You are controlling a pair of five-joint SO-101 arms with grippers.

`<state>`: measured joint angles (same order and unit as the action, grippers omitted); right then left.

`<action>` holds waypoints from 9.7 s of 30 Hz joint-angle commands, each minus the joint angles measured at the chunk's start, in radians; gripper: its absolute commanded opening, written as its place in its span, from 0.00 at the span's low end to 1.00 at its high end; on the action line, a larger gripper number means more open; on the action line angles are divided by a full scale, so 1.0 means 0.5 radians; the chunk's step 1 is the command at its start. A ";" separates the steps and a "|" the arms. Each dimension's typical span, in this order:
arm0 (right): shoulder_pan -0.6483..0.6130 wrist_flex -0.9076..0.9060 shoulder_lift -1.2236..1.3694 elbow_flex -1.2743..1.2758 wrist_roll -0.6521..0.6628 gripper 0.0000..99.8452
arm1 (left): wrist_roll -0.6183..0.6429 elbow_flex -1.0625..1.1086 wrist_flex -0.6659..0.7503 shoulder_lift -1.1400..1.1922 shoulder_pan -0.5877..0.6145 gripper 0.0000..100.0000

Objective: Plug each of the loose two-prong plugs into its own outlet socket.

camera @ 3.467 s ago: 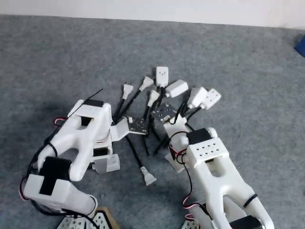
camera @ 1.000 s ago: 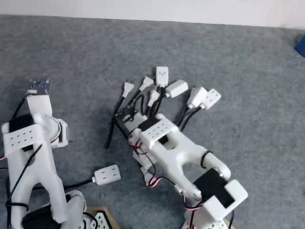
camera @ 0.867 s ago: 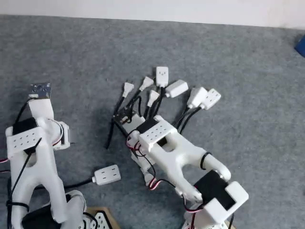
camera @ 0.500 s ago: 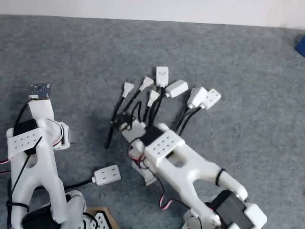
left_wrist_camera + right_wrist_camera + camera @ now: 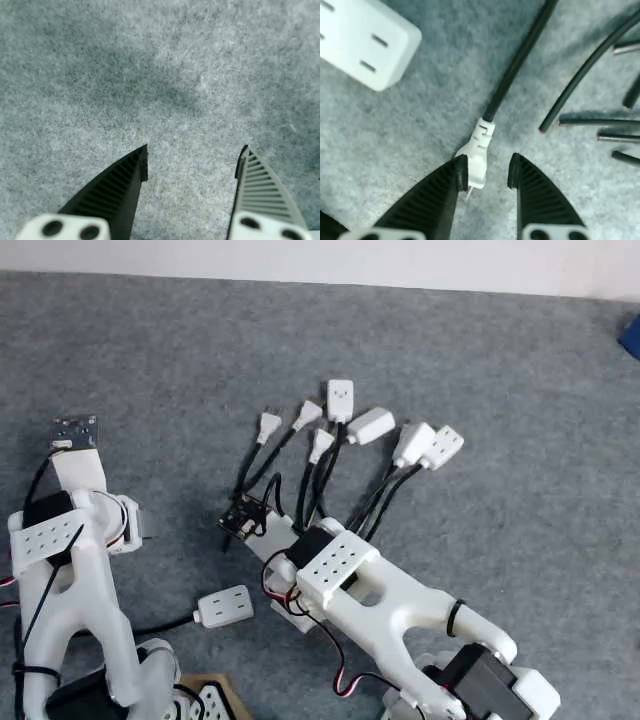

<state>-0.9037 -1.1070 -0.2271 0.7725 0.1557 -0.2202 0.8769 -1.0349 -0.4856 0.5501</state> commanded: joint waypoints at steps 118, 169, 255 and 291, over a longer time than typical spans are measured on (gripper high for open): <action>0.204 -0.235 -1.260 -0.364 -0.052 0.01 | -0.046 0.618 -0.157 -1.929 -1.244 0.45; -0.097 -0.391 -1.045 -0.876 -0.249 0.01 | -0.043 0.606 -0.028 -1.929 -1.014 0.45; 0.717 -1.103 0.465 -1.695 0.114 0.01 | -0.371 0.548 -0.690 -1.637 0.278 0.45; 0.956 -0.287 -1.091 0.259 0.117 0.01 | -1.046 0.302 -0.310 0.342 -1.033 0.45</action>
<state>-0.4404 -1.2651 -0.7472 0.9014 0.2156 -0.7173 1.0273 -1.2068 -0.3491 0.0207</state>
